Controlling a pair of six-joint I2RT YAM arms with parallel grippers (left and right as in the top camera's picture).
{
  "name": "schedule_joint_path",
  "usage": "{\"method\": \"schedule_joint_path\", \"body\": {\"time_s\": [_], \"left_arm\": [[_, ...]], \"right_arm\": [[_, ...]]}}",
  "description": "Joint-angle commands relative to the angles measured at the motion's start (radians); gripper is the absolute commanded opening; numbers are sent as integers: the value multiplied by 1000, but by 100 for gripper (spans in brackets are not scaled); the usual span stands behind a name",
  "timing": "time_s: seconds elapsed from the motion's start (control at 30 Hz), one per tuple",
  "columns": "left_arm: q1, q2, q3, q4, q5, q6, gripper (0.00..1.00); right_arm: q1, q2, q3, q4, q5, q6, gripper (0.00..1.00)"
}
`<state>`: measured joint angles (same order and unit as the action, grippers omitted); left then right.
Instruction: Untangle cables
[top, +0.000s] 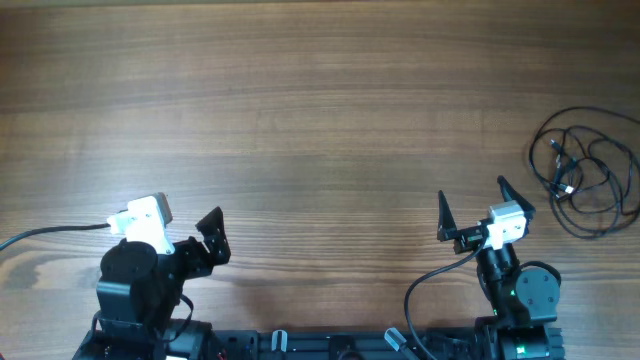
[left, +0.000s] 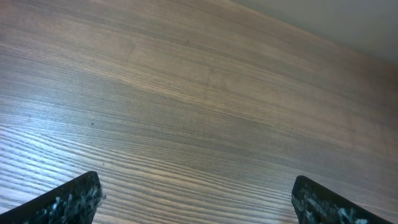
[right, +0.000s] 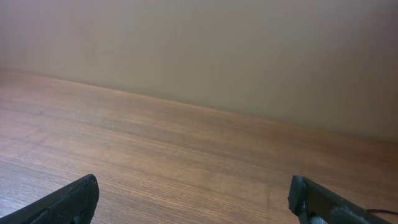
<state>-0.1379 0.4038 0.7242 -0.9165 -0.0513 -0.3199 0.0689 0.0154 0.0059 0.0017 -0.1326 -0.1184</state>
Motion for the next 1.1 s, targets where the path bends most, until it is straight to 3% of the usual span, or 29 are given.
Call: {"method": "schedule_joint_path", "body": {"time_s": [0.0, 0.27, 0.4, 0.47, 0.7, 0.87, 1.0, 1.07], "left_arm": [[3, -5, -8, 2, 9, -3, 100], [15, -24, -9, -42, 33, -3, 100], [104, -110, -90, 58, 47, -2, 100], [127, -166, -161, 138, 61, -2, 100], [145, -363, -499, 629, 108, -2, 100], [145, -401, -636, 920, 114, 4, 100], [145, -401, -692, 1059, 125, 104, 100], [145, -401, -719, 1053, 155, 161, 100]], "right_arm": [[4, -12, -1, 5, 16, -13, 100], [4, -12, -1, 5, 16, -13, 100], [4, -12, -1, 5, 16, -13, 100], [4, -12, -1, 5, 16, -13, 100], [4, -11, -1, 5, 16, -13, 100], [4, -11, -1, 5, 16, -13, 100], [4, -11, -1, 5, 16, -13, 100], [4, -11, -1, 5, 16, -13, 100]]}}
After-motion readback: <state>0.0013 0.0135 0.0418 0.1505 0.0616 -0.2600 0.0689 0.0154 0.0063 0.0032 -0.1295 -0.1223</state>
